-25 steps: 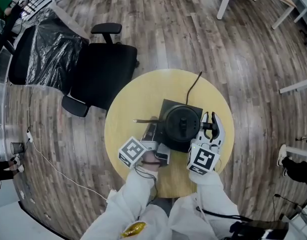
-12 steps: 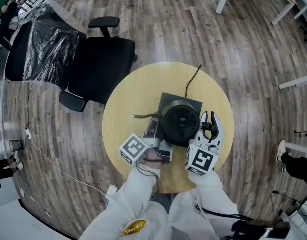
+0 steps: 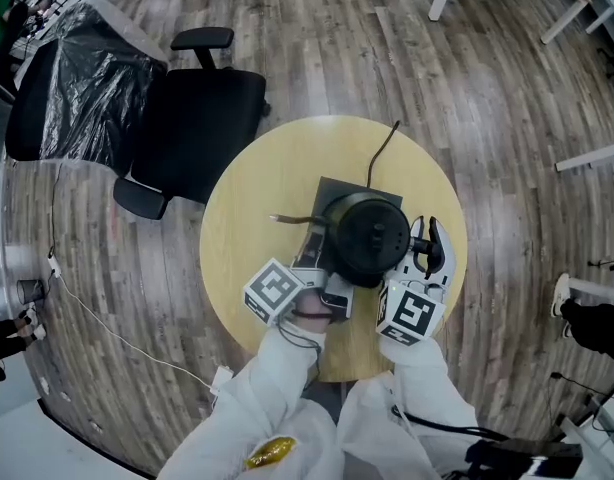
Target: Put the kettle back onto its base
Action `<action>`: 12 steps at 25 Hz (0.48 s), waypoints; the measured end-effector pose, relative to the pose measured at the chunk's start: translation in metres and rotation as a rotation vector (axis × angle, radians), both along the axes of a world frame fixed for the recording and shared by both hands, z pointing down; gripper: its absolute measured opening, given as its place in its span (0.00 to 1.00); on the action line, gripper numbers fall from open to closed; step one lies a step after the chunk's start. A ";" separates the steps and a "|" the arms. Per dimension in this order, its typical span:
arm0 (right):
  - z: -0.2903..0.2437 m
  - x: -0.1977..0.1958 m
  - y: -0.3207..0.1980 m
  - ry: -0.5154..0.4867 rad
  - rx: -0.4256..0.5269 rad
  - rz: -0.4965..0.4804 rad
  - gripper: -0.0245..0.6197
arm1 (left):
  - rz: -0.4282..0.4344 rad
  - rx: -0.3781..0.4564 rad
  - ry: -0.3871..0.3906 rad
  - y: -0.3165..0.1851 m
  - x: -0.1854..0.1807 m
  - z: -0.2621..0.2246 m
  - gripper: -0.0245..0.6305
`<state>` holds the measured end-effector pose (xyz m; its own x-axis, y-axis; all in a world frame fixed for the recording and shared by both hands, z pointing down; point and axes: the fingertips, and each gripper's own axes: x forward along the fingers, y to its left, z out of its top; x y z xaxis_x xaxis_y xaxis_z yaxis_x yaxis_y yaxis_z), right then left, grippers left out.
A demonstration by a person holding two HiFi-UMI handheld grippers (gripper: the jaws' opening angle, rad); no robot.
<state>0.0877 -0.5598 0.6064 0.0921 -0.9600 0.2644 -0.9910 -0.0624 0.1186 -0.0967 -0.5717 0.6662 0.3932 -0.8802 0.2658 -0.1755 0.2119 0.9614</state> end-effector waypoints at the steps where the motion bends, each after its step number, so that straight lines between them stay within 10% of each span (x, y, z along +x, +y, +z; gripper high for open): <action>1: 0.002 0.002 0.000 -0.009 -0.005 0.000 0.14 | 0.001 0.002 -0.001 0.000 0.002 0.000 0.03; 12: 0.000 -0.027 -0.005 0.041 0.006 -0.093 0.14 | -0.060 -0.027 0.013 0.006 -0.018 0.008 0.03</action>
<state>0.0607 -0.5643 0.6063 0.0137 -0.9665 0.2563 -0.9868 0.0283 0.1595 -0.1149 -0.5657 0.6737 0.3431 -0.8950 0.2852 -0.1496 0.2477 0.9572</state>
